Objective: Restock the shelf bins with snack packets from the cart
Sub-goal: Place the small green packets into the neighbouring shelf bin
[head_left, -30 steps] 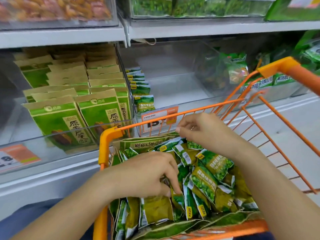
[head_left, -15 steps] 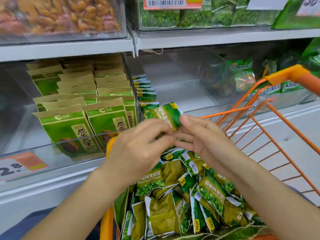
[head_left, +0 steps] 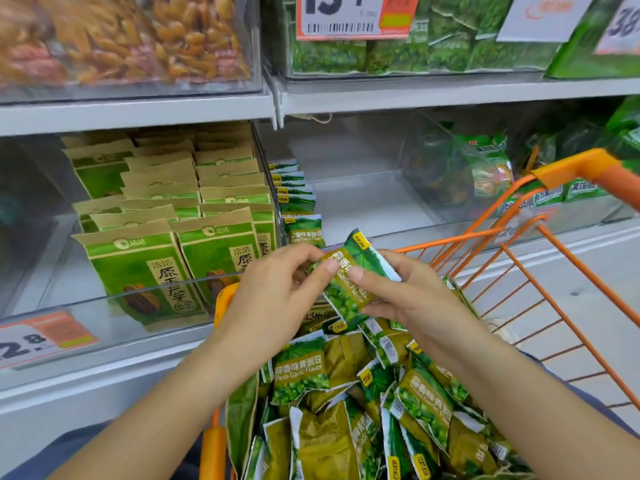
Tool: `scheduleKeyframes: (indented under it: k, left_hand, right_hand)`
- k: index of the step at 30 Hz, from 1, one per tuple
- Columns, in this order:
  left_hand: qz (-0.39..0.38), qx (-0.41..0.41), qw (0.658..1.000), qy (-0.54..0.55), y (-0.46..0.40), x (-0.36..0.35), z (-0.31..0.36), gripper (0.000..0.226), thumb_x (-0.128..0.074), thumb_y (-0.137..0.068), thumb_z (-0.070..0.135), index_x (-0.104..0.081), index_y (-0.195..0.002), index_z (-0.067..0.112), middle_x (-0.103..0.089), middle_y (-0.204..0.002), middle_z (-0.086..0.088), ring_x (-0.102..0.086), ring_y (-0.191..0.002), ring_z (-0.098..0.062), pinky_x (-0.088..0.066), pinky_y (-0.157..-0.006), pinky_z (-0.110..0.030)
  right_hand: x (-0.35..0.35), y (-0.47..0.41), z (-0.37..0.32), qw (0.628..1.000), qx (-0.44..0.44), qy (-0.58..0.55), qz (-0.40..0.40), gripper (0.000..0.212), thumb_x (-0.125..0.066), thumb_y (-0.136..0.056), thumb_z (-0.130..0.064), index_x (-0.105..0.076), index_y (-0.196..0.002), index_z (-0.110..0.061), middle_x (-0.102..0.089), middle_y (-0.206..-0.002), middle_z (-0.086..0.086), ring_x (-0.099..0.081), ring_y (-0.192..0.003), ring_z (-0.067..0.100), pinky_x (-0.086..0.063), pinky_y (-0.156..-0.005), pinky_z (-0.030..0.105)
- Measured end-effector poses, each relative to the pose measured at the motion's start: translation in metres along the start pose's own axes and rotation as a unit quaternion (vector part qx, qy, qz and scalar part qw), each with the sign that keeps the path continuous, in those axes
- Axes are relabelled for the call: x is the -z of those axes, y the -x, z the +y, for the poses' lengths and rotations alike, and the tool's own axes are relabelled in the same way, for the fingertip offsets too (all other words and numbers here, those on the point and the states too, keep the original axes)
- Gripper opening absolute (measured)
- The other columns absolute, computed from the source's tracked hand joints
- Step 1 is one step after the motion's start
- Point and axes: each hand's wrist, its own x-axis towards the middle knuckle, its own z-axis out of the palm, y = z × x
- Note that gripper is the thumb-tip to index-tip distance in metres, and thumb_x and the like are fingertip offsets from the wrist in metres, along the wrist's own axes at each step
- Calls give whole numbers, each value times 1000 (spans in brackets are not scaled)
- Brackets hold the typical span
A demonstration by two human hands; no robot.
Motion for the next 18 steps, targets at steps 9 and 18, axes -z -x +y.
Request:
scheduleKeyframes:
  k: [9,18]
  left_hand:
    - [106,-190,919,-329,-5,26,-20,25,-55,-91,20,-67,-106,4,-59,-124,-17,-36,-134,-34,-24,-117,-42]
    - [105,-140,920,-350,-8,34,-40,29,-54,-89,21,-67,-110,5,-47,-140,-20,-25,-142,-37,-25,-116,-47]
  right_hand:
    - [10,-57,-41,996,65,24,61,13,-66,-84,-5,-69,-97,-5,-70,-91,8,-68,-82,16,-57,-84,30]
    - [-16,-172,-23,939,-113,322,29,69,-76,-77,1,-44,-138,4,-57,-127,18,-62,-106,31,-52,-93,35]
